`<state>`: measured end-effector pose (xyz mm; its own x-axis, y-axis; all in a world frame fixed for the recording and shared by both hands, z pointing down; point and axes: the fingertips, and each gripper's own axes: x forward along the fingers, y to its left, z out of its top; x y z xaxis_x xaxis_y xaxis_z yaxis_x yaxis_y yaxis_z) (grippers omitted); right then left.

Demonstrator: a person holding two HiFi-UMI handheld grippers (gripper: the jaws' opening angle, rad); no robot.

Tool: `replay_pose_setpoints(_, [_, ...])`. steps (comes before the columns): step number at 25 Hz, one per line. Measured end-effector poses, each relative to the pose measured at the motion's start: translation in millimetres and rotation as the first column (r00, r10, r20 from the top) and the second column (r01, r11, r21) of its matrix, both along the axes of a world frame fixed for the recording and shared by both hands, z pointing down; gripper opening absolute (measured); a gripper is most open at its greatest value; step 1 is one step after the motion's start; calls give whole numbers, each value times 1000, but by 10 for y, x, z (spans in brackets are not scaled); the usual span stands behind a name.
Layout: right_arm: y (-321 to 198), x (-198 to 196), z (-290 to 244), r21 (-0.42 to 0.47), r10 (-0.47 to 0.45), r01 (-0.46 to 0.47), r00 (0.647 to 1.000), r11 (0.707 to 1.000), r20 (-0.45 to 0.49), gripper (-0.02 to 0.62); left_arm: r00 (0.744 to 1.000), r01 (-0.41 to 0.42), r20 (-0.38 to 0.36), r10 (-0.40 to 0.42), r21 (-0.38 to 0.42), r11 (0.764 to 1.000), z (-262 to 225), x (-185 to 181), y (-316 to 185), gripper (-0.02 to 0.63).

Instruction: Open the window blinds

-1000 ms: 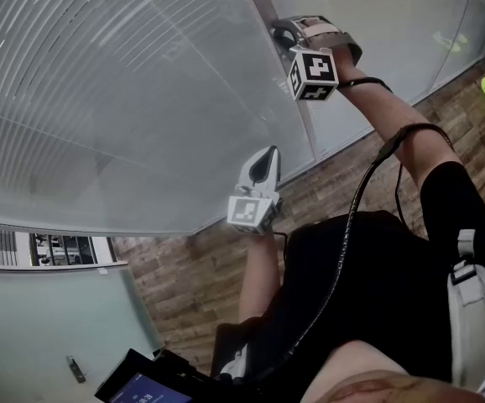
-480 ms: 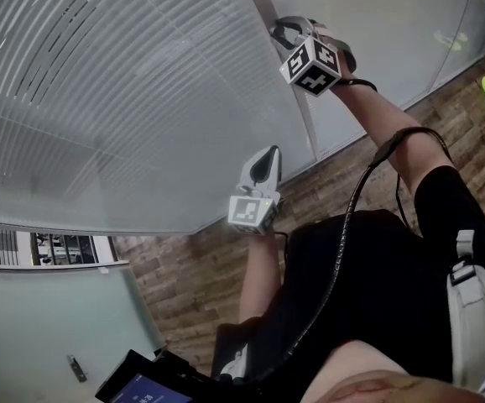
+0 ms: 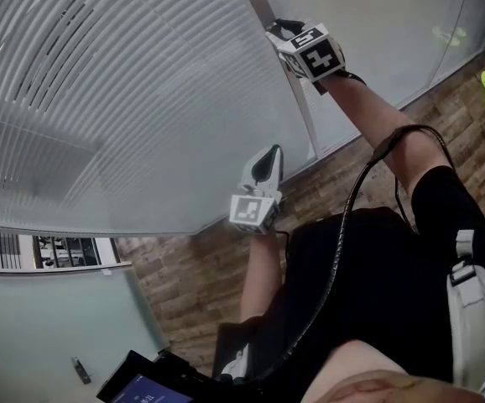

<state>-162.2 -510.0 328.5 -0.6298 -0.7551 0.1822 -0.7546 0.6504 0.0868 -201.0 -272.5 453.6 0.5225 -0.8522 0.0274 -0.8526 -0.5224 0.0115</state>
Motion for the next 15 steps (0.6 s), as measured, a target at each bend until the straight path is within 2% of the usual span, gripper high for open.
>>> replay_pose_setpoints(7, [-68,50,58,-141,44,-13,976,990,214,130,1000,5,2,-5,1,1000,5,-15,15,3])
replay_pose_setpoints(15, [-65,75,55,-250,78,16,929,968,361,126,1000,5,5,-5,0,1000,-7,-10,23,3])
